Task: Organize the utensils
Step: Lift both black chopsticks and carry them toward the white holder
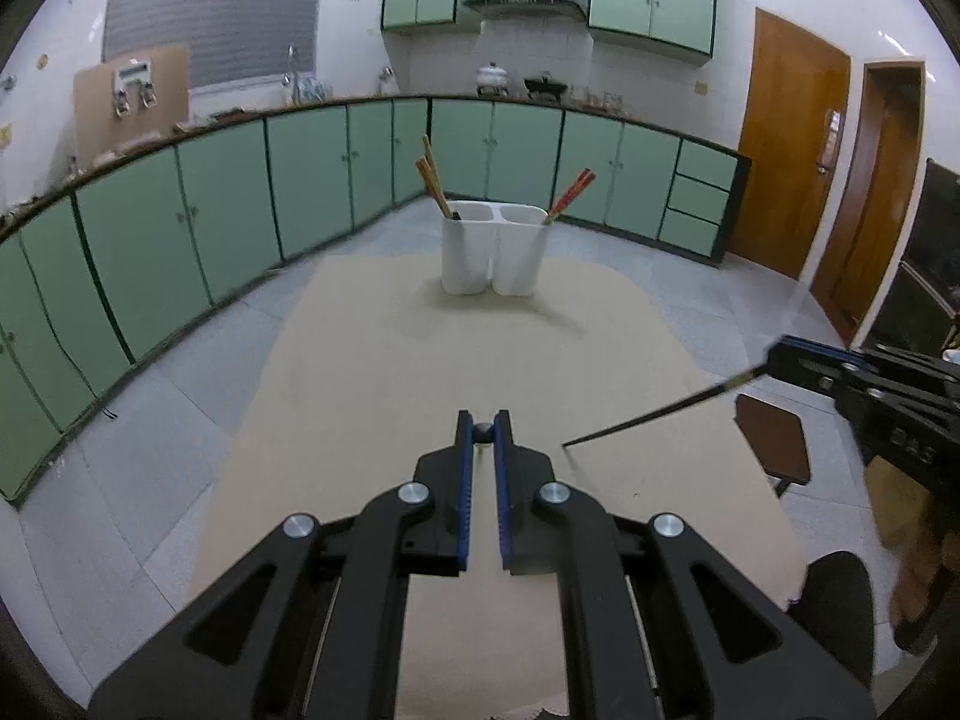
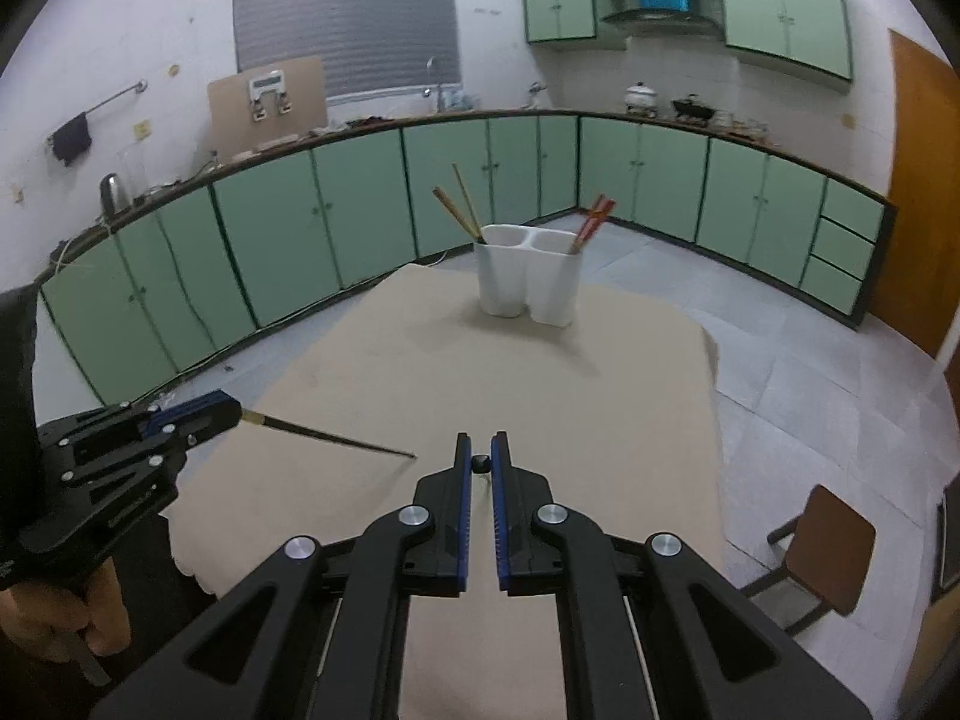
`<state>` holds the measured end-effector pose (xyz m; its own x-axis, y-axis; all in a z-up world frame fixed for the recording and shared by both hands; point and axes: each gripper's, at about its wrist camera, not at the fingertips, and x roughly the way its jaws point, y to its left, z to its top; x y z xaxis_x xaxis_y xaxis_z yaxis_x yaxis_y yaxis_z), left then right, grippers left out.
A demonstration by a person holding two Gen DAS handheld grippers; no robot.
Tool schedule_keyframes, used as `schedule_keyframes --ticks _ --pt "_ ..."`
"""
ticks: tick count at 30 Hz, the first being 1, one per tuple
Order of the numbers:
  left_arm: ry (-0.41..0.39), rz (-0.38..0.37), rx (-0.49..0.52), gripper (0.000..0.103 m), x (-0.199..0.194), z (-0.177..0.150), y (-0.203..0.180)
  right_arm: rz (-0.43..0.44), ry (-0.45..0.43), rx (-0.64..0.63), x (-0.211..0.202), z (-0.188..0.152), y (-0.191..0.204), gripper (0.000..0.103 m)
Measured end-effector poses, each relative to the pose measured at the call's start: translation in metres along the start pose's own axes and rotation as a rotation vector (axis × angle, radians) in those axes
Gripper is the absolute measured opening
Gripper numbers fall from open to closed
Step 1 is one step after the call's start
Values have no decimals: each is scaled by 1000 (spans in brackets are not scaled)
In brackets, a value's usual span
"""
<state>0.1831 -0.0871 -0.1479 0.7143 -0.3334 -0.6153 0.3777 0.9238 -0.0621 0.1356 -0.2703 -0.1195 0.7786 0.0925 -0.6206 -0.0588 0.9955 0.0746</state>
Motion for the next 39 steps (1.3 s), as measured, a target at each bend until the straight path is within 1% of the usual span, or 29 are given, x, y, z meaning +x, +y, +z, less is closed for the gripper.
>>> schedule_keyframes --ticks 6,9,12,15,20,27,39 --pt "13 -12 22 6 5 21 -1 19 43 -48 25 33 -5 6" --pt "27 -24 32 6 11 25 0 22 55 -75 33 44 -5 6" --pt "63 -52 26 6 20 33 4 31 66 -83 38 53 -5 6" --pt "72 -56 37 6 23 37 7 41 79 -85 42 61 -7 6" --pt "94 -68 49 6 29 50 8 50 97 -99 46 70 -8 6" --pt "144 -104 31 6 37 68 14 63 126 -87 46 86 -14 6" --pt "157 -109 54 6 38 107 12 61 143 -62 40 107 -25 6"
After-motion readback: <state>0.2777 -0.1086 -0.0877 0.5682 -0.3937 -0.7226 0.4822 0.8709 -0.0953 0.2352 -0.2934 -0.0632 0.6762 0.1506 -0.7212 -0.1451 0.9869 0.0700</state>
